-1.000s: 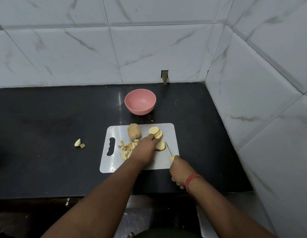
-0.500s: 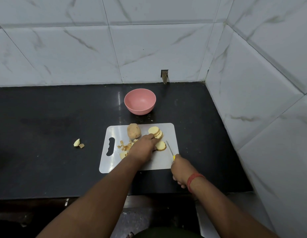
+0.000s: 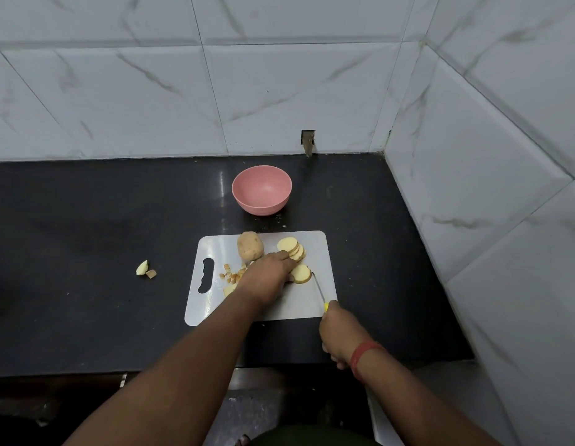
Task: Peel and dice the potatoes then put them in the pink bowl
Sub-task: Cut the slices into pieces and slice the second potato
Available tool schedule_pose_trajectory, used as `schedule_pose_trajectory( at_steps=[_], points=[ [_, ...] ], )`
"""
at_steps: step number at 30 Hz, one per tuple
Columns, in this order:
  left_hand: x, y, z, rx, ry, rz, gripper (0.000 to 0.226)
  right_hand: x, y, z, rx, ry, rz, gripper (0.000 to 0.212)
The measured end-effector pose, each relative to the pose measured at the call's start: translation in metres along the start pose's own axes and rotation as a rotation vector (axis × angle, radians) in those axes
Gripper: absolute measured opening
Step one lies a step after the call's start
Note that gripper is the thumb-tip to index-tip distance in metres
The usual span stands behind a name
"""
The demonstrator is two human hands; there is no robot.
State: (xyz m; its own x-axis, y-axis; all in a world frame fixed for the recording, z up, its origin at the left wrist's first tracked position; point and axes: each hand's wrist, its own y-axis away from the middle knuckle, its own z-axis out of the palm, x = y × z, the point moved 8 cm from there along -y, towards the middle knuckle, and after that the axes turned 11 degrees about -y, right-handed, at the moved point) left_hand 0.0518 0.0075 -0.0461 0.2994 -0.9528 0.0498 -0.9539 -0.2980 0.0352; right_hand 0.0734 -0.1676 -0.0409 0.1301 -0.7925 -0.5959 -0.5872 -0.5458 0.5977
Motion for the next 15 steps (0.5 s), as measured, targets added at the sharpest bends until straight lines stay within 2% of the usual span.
schedule_pose_trajectory(
  at_steps=[3, 6, 8, 10, 15],
  points=[
    [-0.001, 0.001, 0.001, -0.019, -0.002, 0.045, 0.046, -0.005, -0.006, -0.008, 0.046, -0.024, 0.023, 0.007],
    [-0.002, -0.001, 0.000, -0.037, -0.024, 0.079, 0.050, -0.005, -0.009, -0.004, -0.046, 0.022, 0.137, 0.018],
    [-0.003, -0.001, -0.002, -0.026, -0.035, 0.080, 0.049, -0.012, -0.013, -0.005, -0.024, 0.074, 0.063, 0.025],
    [-0.002, -0.001, -0.003, -0.014, -0.046, 0.076, 0.047, -0.018, -0.015, -0.010, 0.006, 0.060, -0.008, 0.018],
    [-0.001, -0.001, -0.004, -0.010, -0.061, 0.051, 0.043, -0.018, -0.016, -0.011, -0.013, 0.059, -0.016, 0.033]
  ],
)
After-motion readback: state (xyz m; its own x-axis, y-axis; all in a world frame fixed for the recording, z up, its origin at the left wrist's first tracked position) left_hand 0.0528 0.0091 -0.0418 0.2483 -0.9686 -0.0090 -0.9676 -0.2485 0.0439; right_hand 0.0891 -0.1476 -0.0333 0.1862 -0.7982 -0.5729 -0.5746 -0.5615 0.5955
